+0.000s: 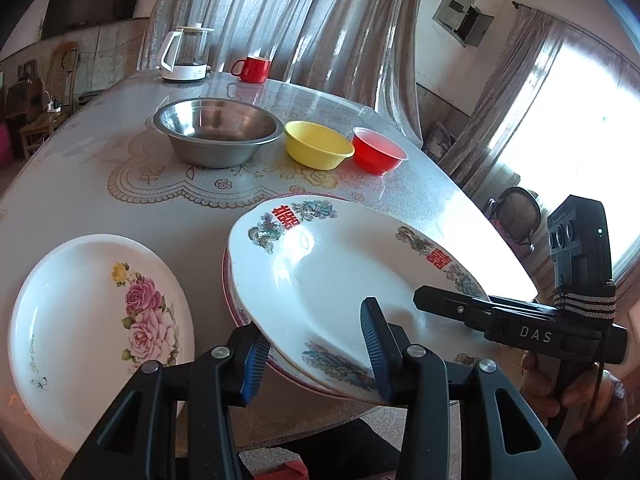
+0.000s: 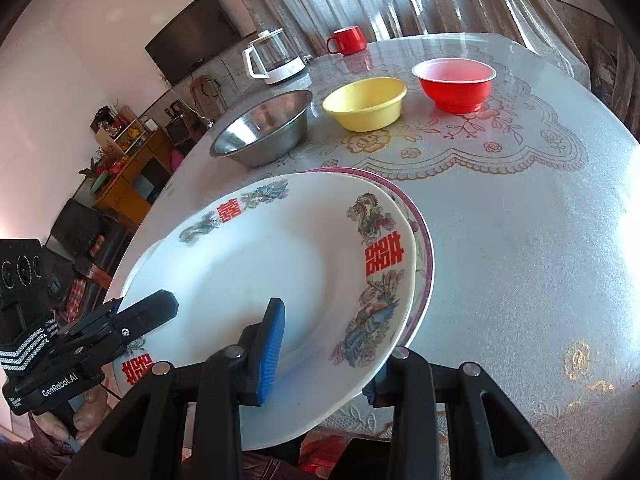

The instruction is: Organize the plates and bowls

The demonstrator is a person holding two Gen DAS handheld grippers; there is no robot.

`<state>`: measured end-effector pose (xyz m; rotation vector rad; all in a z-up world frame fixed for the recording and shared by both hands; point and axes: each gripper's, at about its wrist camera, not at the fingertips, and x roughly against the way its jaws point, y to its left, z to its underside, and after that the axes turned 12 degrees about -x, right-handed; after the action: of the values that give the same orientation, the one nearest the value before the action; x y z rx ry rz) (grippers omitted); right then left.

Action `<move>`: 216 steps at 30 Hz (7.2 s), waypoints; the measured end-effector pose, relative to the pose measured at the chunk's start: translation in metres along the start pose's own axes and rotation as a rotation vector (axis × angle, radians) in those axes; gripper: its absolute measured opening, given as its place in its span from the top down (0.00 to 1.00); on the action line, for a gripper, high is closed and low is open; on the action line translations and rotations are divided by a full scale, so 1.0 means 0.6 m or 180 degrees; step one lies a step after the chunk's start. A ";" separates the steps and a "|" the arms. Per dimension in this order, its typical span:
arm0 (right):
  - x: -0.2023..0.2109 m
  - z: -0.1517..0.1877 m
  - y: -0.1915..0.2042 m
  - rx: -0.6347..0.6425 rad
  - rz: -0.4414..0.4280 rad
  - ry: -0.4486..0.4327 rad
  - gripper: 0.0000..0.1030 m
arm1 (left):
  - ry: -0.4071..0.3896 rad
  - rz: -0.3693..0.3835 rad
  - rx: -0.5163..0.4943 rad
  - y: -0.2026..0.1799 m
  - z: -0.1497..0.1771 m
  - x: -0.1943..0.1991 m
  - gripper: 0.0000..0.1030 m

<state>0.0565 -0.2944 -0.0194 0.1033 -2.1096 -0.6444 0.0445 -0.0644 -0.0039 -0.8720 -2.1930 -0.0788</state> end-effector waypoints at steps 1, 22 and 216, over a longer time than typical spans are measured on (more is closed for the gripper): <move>0.002 0.003 -0.005 -0.0008 0.0005 -0.0002 0.67 | 0.0020 0.0004 0.0019 0.001 0.001 -0.002 0.57; 0.020 0.021 -0.035 -0.0103 -0.0037 0.0016 0.64 | -0.0140 0.0067 -0.0223 -0.025 0.002 0.015 0.54; -0.228 0.057 0.334 0.1579 0.0058 0.0576 0.66 | -0.0368 -0.0836 0.0966 0.311 0.136 0.100 0.63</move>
<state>0.1431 -0.0661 -0.0408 0.4016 -2.0475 -0.0836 0.0783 0.1373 -0.0599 -0.4274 -2.3378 0.1776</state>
